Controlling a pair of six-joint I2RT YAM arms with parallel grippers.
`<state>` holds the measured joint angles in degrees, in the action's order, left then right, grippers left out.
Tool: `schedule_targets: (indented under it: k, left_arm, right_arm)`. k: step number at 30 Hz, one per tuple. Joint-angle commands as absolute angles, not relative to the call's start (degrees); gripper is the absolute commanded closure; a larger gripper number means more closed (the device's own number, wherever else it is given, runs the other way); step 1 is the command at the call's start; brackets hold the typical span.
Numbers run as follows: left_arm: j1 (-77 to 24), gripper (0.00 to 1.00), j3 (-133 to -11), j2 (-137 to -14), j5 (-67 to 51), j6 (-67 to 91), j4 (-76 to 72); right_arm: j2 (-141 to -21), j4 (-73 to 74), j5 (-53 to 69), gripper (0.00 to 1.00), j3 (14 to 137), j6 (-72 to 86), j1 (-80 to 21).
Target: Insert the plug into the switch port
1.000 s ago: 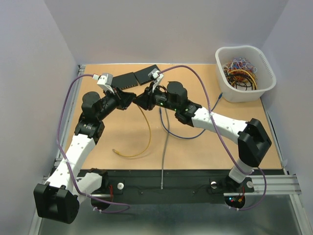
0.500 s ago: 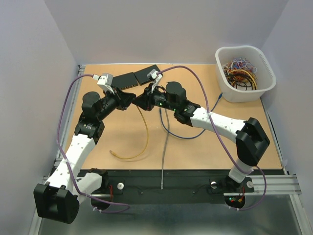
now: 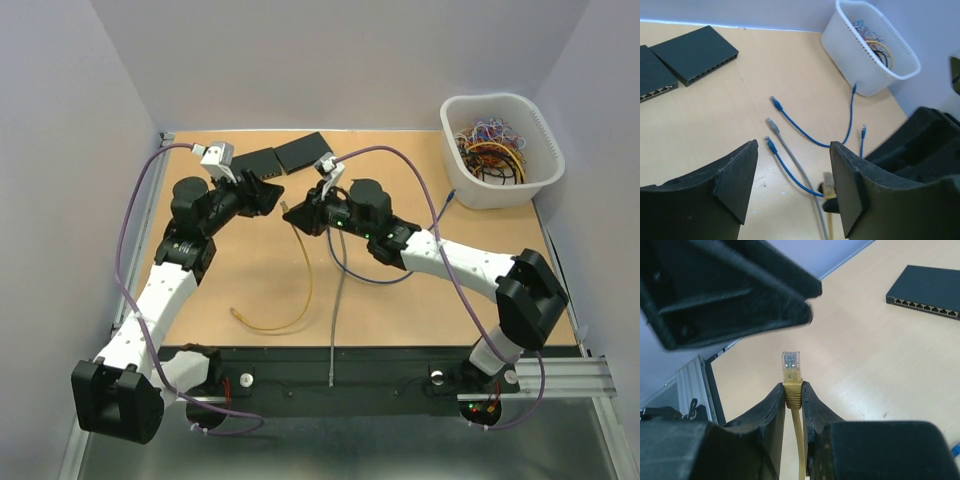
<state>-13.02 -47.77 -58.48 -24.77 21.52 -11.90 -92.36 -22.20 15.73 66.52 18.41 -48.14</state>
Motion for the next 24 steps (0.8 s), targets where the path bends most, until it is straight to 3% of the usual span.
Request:
schedule_targets:
  k: [1,13,24]
  left_arm:
    - [-12.6,0.28,-54.4,-63.2,-20.0,19.5,-10.8]
    - [-8.4,0.27,-75.9,-87.9,-8.1,19.8,-1.9]
    - [-4.4,0.30,-109.3,-122.1,-8.5,22.4,2.5]
  right_arm:
    - [-86.3,-23.9,12.6,1.00,62.2,19.1,-48.9]
    - [-76.6,-17.9,6.9,1.00,51.3,18.5,-48.7]
    - [-67.9,-13.5,5.0,1.00,43.8,20.0,-48.9]
